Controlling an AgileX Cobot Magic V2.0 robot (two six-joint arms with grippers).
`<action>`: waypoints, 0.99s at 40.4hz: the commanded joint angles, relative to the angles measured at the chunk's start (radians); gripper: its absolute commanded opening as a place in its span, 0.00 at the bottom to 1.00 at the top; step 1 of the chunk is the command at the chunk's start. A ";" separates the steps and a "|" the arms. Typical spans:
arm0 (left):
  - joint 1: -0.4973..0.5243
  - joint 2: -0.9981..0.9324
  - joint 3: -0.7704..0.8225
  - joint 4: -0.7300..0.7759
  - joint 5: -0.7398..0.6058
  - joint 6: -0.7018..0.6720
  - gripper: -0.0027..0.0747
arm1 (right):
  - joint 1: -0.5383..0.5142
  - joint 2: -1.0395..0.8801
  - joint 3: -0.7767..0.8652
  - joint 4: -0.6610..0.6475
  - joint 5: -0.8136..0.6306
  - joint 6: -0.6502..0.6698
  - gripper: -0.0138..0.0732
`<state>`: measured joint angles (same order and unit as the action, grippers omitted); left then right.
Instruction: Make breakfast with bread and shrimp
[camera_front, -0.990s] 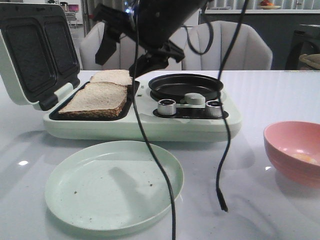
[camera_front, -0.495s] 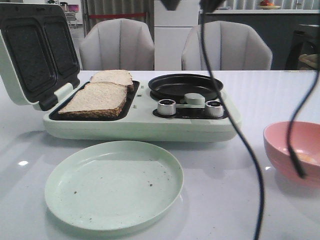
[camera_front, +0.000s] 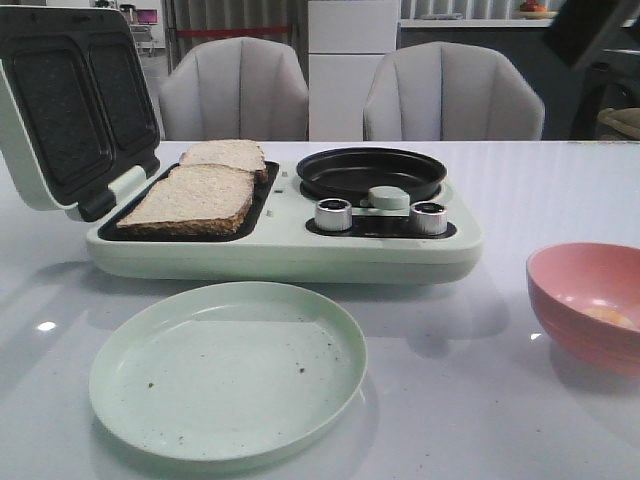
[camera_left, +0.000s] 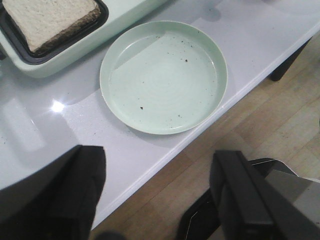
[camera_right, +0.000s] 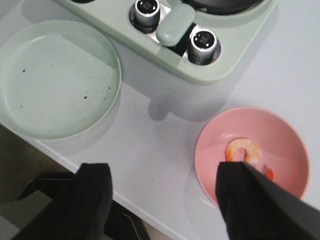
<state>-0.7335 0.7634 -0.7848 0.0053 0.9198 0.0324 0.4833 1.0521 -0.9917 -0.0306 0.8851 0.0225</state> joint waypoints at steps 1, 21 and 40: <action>-0.008 -0.004 -0.024 0.002 -0.071 0.001 0.68 | -0.005 -0.079 0.036 -0.011 -0.079 0.002 0.79; -0.008 0.024 -0.066 0.002 -0.040 -0.013 0.62 | -0.005 -0.130 0.100 -0.002 -0.110 0.002 0.79; 0.102 0.221 -0.193 0.041 0.116 -0.013 0.18 | -0.005 -0.130 0.100 -0.002 -0.110 0.002 0.79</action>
<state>-0.6771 0.9809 -0.9414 0.0293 1.0701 0.0306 0.4833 0.9348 -0.8682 -0.0306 0.8380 0.0245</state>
